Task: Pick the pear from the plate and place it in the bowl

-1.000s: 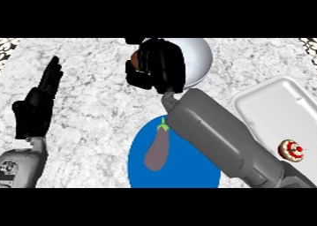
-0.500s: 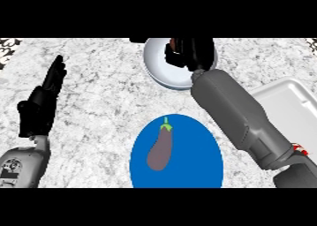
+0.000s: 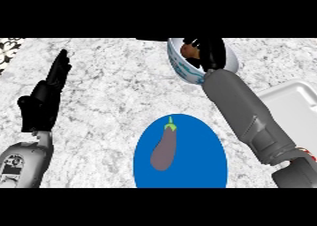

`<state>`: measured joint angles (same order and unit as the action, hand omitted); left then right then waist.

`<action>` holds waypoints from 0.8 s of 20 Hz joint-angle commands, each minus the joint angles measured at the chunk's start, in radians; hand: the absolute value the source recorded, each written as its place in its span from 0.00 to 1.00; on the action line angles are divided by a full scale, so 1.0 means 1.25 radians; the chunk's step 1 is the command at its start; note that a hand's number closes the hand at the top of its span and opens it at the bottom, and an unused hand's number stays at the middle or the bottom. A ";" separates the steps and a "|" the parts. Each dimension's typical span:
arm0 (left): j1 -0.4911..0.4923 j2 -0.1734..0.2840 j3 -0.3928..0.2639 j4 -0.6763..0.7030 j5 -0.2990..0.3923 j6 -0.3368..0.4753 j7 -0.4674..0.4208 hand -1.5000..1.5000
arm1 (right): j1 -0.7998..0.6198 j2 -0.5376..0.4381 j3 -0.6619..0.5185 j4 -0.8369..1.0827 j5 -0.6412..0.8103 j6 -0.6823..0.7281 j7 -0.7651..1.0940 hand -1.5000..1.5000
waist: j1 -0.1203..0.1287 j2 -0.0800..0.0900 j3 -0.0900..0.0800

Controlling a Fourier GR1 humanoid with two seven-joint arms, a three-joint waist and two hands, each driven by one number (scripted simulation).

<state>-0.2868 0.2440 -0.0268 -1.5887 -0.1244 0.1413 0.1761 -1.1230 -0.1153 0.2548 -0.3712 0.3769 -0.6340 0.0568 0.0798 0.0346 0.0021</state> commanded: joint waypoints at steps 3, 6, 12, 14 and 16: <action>-0.007 -0.013 -0.019 -0.011 -0.013 0.003 0.017 0.50 | -0.013 -0.001 -0.094 0.037 -0.090 0.077 -0.164 0.00 | 0.011 0.004 0.001; 0.014 -0.010 -0.012 -0.010 -0.019 0.010 0.000 0.50 | -0.019 -0.023 -0.152 0.028 -0.137 0.080 -0.242 0.00 | 0.010 0.003 0.001; 0.024 0.012 0.022 -0.002 0.000 -0.011 -0.018 0.50 | 0.003 -0.022 -0.235 0.064 -0.202 0.105 -0.349 0.00 | -0.022 -0.011 -0.001; 0.024 -0.004 0.004 -0.018 -0.026 0.011 0.008 0.50 | 0.010 -0.049 -0.263 0.078 -0.226 0.155 -0.372 0.00 | -0.024 -0.013 0.000; 0.023 -0.016 -0.005 -0.014 -0.035 0.018 0.006 0.50 | 0.017 -0.062 -0.290 0.086 -0.251 0.197 -0.398 0.00 | -0.026 -0.012 0.000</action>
<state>-0.2636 0.2369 -0.0224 -1.5997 -0.1458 0.1484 0.1783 -1.1181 -0.1718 -0.0451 -0.2839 0.1167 -0.4491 -0.3738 0.0569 0.0234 0.0017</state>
